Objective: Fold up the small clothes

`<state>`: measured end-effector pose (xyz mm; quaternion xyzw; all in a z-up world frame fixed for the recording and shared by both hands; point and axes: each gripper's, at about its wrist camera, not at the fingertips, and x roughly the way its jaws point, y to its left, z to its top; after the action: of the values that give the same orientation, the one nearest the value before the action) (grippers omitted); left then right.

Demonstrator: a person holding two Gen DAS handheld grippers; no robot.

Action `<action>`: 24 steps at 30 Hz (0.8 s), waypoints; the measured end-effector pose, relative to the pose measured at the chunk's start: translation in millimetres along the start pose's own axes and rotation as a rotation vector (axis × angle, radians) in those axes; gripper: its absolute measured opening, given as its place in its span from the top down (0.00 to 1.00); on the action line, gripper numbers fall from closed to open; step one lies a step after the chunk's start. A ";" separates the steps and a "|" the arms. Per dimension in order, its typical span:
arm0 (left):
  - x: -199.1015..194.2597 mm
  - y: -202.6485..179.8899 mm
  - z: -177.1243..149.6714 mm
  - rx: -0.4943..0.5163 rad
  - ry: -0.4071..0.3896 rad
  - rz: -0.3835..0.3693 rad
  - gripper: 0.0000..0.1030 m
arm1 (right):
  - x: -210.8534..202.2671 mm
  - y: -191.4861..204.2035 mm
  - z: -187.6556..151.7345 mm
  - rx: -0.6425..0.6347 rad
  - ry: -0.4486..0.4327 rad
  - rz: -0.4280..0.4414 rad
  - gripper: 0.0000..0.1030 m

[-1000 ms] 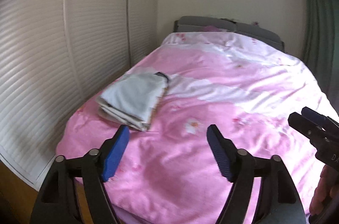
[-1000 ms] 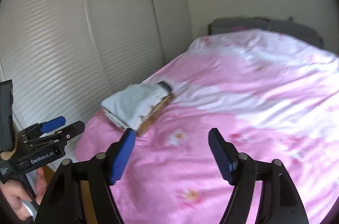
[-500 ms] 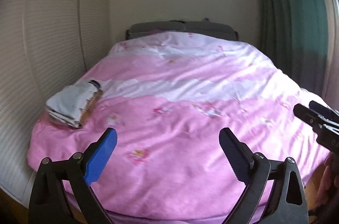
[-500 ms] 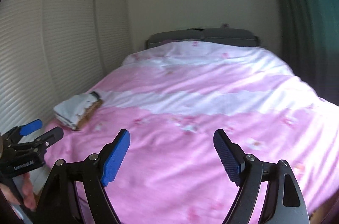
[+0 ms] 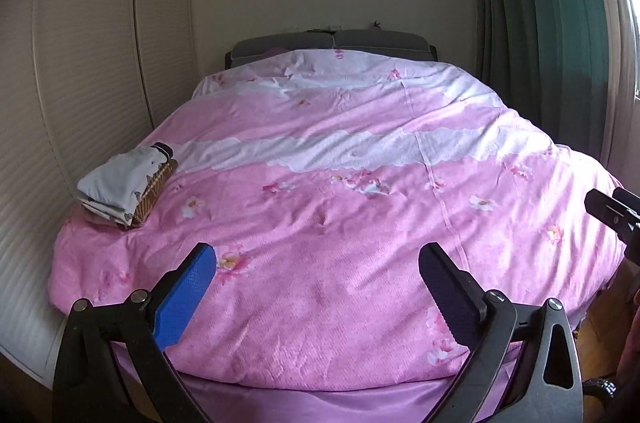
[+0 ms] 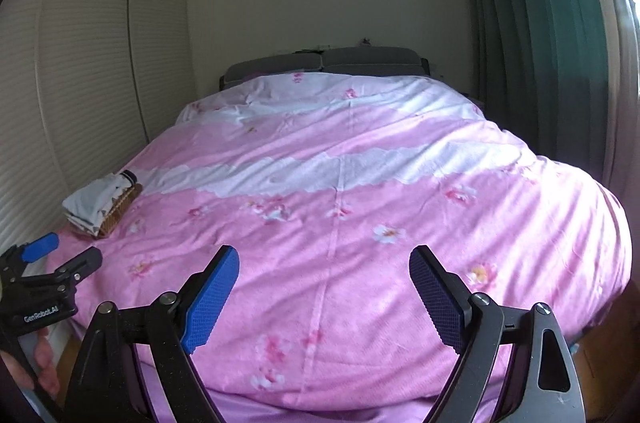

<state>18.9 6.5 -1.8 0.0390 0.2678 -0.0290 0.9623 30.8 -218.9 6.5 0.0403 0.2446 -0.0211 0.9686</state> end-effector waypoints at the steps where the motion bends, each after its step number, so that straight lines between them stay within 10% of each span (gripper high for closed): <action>1: 1.0 -0.2 -1.4 0.000 0.005 -0.002 0.00 | -0.7 -1.3 -1.5 0.004 -0.001 -0.003 0.15; 24: -3.9 -1.9 -6.6 0.012 -0.012 0.011 0.00 | -7.4 6.9 -12.6 -0.016 -0.011 -0.005 0.15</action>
<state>12.1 5.3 -5.6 0.0459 0.2614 -0.0256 0.9638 18.8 -210.8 -0.5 0.0318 0.2396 -0.0216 0.9701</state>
